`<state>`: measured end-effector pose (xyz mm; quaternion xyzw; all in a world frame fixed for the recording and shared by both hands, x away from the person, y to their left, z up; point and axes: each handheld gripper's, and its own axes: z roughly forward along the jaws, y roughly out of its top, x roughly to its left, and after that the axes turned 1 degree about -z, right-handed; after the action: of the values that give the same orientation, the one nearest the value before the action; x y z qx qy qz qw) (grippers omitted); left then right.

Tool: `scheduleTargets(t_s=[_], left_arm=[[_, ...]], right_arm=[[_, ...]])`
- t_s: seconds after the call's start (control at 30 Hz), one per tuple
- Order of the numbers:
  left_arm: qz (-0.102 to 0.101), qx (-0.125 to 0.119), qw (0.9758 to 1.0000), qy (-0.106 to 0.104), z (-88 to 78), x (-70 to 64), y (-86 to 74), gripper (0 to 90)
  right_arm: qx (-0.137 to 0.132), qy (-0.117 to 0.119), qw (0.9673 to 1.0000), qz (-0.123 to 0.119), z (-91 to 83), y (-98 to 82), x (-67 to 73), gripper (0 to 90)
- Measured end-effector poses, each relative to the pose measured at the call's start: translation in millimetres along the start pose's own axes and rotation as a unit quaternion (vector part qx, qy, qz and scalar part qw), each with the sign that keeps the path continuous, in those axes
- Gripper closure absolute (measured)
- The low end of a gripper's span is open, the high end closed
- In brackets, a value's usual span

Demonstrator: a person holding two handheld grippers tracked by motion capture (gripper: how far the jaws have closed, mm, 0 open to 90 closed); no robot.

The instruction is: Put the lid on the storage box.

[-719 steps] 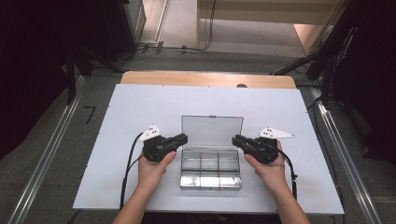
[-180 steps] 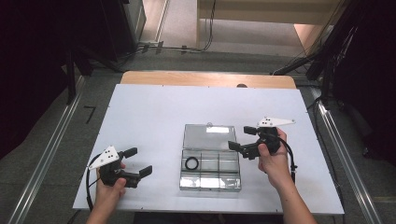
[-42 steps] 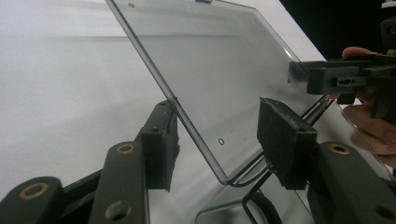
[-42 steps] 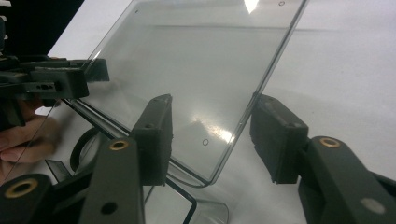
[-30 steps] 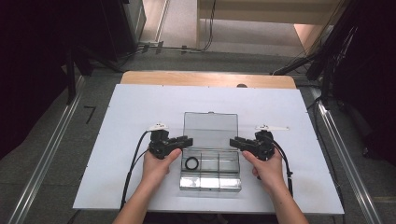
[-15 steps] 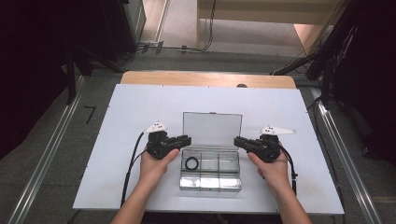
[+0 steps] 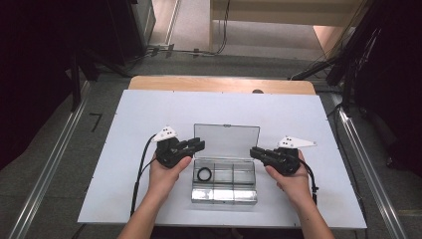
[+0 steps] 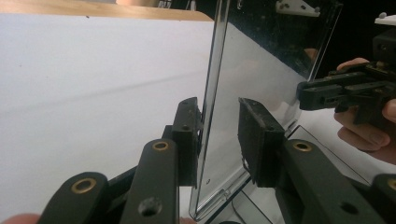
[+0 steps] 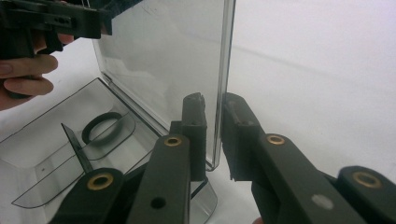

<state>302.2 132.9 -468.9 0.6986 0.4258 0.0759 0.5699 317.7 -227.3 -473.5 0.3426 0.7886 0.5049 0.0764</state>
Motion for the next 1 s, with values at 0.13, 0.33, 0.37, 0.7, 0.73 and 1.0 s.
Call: scheduleTargets(t_s=[0.13,0.33,0.37,0.7,0.73,1.0], left_arm=[[0.006,0.003,1.0000,-0.004,-2.1,-1.0,-0.2,69.9],[0.011,0.003,0.9999,-0.009,-5.3,-3.6,-1.8,69.0],[0.015,0.003,0.9998,-0.010,-5.7,-3.9,-1.9,68.9],[0.028,0.004,0.9993,-0.024,-12.4,-8.9,-5.9,66.1],[0.028,0.004,0.9993,-0.025,-13.1,-9.4,-6.4,65.7],[0.030,0.001,0.9993,-0.021,-15.9,-12.2,-9.1,65.1]], right_arm=[[0.003,0.000,1.0000,-0.005,-2.1,3.5,2.2,71.0],[-0.022,-0.005,0.9997,0.001,-13.0,16.9,9.4,61.9],[-0.027,-0.006,0.9996,-0.003,-15.0,19.6,11.0,60.9],[-0.051,-0.010,0.9984,-0.024,-28.7,36.4,27.6,60.0],[-0.051,-0.011,0.9983,-0.024,-28.8,36.5,28.3,60.1],[-0.047,-0.003,0.9982,-0.037,-26.6,35.7,32.7,61.6]])
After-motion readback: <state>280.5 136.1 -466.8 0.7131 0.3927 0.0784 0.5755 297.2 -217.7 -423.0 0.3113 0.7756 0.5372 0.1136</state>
